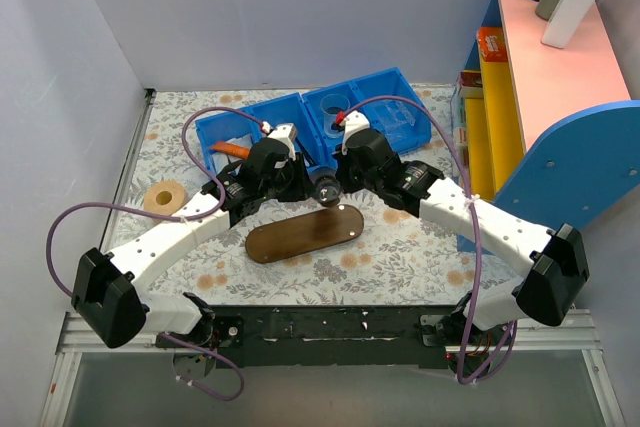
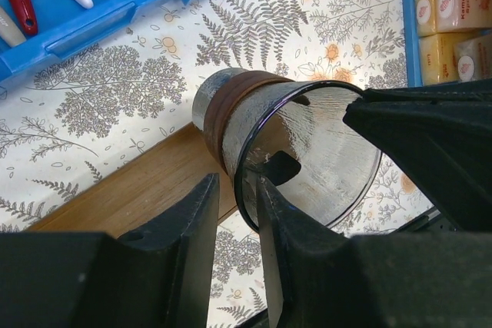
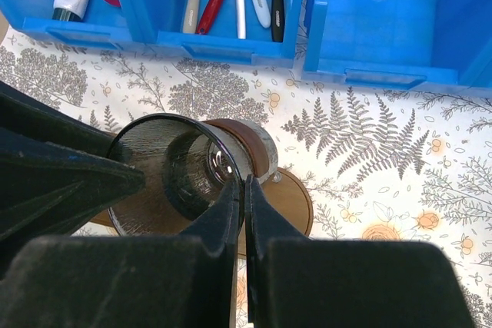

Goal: Prepare toiletry sets of a toothbrush and toothpaste on the tray

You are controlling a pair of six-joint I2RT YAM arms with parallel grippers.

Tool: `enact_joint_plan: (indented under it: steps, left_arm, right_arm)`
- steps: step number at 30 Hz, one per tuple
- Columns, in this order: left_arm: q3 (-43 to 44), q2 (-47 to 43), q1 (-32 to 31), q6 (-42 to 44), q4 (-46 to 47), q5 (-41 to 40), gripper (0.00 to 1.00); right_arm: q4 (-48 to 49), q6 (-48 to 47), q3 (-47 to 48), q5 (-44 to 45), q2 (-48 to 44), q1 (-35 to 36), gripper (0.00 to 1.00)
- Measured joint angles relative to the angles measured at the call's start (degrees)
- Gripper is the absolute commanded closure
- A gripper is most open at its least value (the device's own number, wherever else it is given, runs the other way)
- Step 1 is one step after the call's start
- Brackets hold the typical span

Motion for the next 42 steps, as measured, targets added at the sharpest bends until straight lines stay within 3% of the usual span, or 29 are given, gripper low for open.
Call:
enact_joint_plan:
  steps: [5,8,16,24,28,37,42]
  left_arm:
    - [0.0,0.28,0.0,-0.61,0.0,0.15,0.86]
    - [0.0,0.44,0.0,-1.25,0.0,-0.13,0.99]
    - [-0.11,1.11,0.04,-3.08,-0.44,-1.95,1.0]
    - [-0.13,1.16,0.04,-4.28,-3.02,-4.61,1.0]
    - [-0.5,1.16,0.04,-4.44,-4.39,-6.08,1.0]
    - [-0.72,1.16,0.04,-4.74,-8.46,-7.69,1.0]
    - [1.7,1.16,0.07,-4.79,-14.75,-7.19,1.0]
  right_arm:
    - [-0.24,0.0,0.0,1.18,0.37,1.03,0.99]
    - [-0.24,0.07,0.0,2.03,0.39,1.55,0.99]
    - [-0.02,1.14,0.0,3.8,0.96,2.71,0.98]
    - [0.9,2.34,0.02,4.13,2.56,3.3,0.7]
    - [1.4,2.64,0.02,4.55,2.6,3.28,0.42]
    - [2.4,2.19,0.02,4.94,1.68,3.13,0.33]
    - [3.1,1.88,-0.96,4.85,-3.63,1.6,0.32]
